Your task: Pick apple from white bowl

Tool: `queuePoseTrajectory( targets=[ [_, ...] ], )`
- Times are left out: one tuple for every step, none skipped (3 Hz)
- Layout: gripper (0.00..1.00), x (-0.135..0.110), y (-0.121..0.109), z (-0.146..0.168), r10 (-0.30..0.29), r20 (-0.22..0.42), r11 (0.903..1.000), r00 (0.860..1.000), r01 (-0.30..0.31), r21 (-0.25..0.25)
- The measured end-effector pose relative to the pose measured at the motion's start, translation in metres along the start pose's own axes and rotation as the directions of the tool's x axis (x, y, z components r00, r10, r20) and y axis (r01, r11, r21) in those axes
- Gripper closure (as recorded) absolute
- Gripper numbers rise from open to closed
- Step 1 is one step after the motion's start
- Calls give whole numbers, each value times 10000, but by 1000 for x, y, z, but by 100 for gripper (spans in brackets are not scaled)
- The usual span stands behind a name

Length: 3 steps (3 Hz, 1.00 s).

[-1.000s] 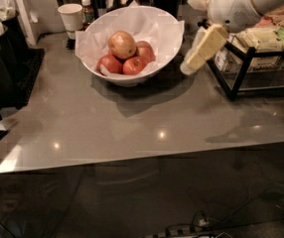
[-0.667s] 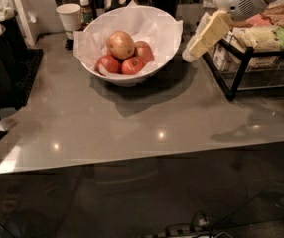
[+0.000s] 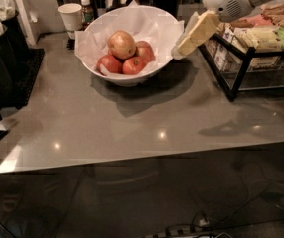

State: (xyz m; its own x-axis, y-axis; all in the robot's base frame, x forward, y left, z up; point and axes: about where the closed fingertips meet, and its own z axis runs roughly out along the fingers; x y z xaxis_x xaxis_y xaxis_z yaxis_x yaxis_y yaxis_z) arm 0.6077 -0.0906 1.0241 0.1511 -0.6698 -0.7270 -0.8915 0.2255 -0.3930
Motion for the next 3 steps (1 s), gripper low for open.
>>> queuePoseTrajectory(
  targets=[
    [0, -24, -13, 53, -172, 914, 9976, 9957, 232, -648],
    [0, -56, -20, 113, -419, 1502, 9825, 9878, 680, -1731],
    [19, -72, -21, 121, -598, 1727, 9793, 9832, 912, -1805]
  ],
)
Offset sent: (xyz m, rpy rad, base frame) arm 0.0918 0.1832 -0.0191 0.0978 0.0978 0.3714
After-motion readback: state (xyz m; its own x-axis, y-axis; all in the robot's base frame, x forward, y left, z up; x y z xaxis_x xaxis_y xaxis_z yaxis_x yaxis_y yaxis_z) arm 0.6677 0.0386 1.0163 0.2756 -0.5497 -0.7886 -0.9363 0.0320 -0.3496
